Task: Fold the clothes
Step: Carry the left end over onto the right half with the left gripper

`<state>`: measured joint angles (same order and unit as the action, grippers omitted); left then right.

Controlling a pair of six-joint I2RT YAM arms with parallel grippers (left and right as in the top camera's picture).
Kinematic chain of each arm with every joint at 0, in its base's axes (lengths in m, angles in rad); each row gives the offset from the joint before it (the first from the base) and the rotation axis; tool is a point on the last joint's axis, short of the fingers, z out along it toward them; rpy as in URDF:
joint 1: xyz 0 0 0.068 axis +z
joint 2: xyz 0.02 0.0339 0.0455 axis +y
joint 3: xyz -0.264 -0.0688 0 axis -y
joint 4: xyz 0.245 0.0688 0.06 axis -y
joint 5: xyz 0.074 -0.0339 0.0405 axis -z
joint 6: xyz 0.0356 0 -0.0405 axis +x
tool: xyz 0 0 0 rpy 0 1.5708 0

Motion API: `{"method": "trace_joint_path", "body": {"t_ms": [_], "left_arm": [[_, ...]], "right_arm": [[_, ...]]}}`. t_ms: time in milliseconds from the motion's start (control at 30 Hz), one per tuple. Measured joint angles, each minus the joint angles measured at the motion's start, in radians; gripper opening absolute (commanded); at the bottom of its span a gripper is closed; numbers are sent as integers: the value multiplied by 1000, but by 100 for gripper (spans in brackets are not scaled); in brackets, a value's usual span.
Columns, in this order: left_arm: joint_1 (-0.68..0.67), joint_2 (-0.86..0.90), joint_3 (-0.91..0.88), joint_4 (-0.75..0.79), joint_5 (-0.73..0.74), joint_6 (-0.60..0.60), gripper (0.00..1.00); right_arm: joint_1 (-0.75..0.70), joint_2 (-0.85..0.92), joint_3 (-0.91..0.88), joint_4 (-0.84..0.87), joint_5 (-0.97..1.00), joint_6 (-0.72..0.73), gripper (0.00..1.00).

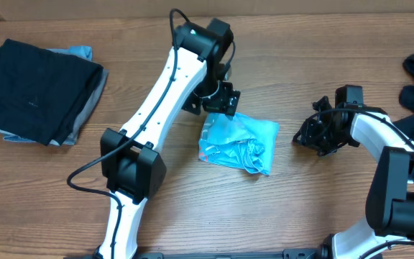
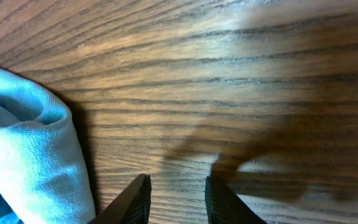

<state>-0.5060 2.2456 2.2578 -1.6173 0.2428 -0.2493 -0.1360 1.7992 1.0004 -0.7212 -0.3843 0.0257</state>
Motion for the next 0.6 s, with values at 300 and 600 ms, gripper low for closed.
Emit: {"method": "trace_joint_path", "body": {"t_ms": [300, 600], "left_arm": [[-5, 0, -151, 82, 8, -3, 76], [-16, 0, -176, 114, 12, 1, 45]], "right_arm": [[0, 0, 0, -5, 0, 0, 33], [0, 0, 0, -7, 22, 0, 33]]}}
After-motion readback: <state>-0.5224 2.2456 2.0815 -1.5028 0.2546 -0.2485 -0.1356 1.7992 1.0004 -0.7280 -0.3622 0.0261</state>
